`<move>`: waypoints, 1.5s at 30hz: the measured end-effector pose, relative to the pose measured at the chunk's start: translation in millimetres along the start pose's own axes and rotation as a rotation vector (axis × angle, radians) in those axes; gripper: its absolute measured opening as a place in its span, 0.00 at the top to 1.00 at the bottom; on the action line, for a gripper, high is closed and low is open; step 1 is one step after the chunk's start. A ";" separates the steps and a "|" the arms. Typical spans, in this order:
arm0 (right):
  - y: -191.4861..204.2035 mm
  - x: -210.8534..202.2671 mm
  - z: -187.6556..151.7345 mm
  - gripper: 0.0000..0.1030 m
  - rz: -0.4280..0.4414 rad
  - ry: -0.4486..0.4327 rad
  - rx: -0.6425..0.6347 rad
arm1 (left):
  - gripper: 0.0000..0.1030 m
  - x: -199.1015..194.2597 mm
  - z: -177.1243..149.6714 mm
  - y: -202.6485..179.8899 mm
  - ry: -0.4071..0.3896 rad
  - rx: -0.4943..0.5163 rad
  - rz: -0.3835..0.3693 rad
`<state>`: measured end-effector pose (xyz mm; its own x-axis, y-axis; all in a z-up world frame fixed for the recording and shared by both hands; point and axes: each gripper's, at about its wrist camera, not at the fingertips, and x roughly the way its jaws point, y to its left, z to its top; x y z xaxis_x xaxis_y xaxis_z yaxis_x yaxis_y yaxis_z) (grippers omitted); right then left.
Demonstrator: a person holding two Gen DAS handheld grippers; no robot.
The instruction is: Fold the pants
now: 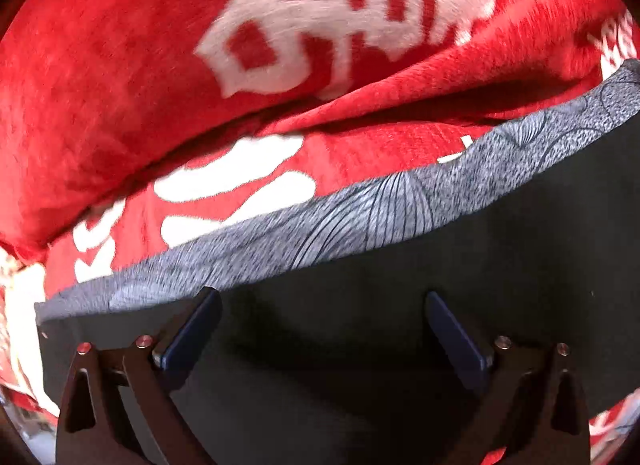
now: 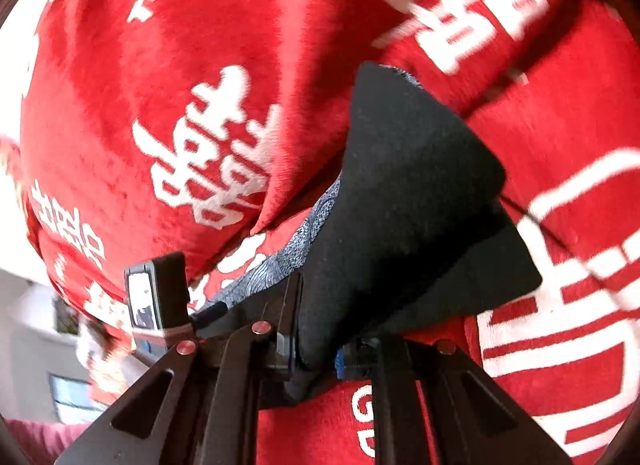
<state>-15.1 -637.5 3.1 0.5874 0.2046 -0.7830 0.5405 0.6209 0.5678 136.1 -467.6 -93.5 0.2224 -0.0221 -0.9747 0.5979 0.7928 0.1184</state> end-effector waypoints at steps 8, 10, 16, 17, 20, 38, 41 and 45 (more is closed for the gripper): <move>105.3 -3.8 -31.4 0.87 -0.253 -0.046 -0.366 | 0.00 -40.4 -34.6 81.9 -0.079 -0.053 -0.076; 132.8 5.4 -45.1 0.87 -0.328 -0.051 -0.458 | 0.00 -46.7 -45.3 111.9 -0.082 -0.070 -0.080; 209.8 58.5 -97.5 0.87 -0.437 -0.009 -0.697 | 0.00 -49.8 -85.4 203.7 -0.063 -0.166 -0.060; 217.4 69.6 -105.7 0.86 -0.439 0.008 -0.715 | 0.00 -47.3 -92.3 222.9 -0.058 -0.185 -0.040; 235.0 114.3 -133.8 0.83 -0.442 0.087 -0.715 | 0.00 -38.2 -111.4 260.2 -0.040 -0.233 -0.006; 221.8 89.3 -153.2 0.49 -0.138 0.243 -0.297 | 0.00 -64.5 -112.9 280.8 -0.047 -0.172 -0.238; 166.9 89.9 -143.1 0.49 -0.012 0.262 0.069 | 0.08 -62.9 -100.1 255.7 -0.023 -0.112 -0.338; 136.3 98.9 -146.0 0.49 0.088 0.282 0.240 | 0.25 -58.6 -91.4 222.0 0.018 -0.043 -0.390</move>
<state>28.8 -422.1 -34.2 0.4667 0.4704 -0.7489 0.6408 0.4038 0.6529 185.5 -234.7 -27.4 -0.0292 -0.3164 -0.9482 0.6023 0.7515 -0.2693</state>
